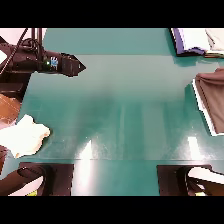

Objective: Fold the shirts.

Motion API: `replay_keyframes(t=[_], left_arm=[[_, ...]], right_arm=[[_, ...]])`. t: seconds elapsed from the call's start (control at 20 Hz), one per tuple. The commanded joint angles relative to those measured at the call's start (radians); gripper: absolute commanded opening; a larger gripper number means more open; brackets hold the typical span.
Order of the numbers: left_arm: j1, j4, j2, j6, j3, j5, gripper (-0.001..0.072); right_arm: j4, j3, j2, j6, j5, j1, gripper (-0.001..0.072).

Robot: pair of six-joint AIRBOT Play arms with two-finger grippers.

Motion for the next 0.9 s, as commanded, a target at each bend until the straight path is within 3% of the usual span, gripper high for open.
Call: replay_keyframes(t=[0.0,0.1,0.15,0.25,0.3,0.45,0.55,0.7,0.85], left_arm=[[0.000,0.000,0.000,0.002,0.000,-0.006,0.0033],[0.000,0.000,0.000,0.001,0.000,-0.001,0.0033],[0.000,0.000,0.000,0.002,0.000,-0.001,0.0033],[0.000,0.000,0.000,0.002,0.000,-0.003,0.0033],[0.000,-0.001,0.000,0.002,0.000,-0.003,0.0033],[0.000,-0.007,0.000,0.002,0.000,-0.003,0.0033],[0.000,-0.012,0.000,0.002,0.000,-0.003,0.0033],[0.000,-0.006,0.000,0.002,0.000,0.008,0.0033],[0.000,-0.007,0.000,0.002,0.000,0.013,0.0034]], right_arm=[[-0.146,-0.233,0.117,0.001,0.038,-0.056,0.0020],[-0.151,-0.367,0.173,0.001,0.040,-0.102,0.0026],[-0.156,-0.422,0.197,0.001,0.039,-0.123,0.0112],[-0.167,-0.507,0.234,0.000,0.023,-0.169,0.0565],[-0.161,-0.539,0.247,0.001,0.010,-0.196,0.0720],[-0.029,-0.547,0.272,0.000,0.002,-0.229,0.0651],[0.093,-0.547,0.313,0.000,-0.038,-0.188,0.0651],[0.223,-0.548,0.375,0.000,-0.102,-0.012,0.0651],[0.232,-0.548,0.409,0.000,-0.169,0.241,0.0651]])
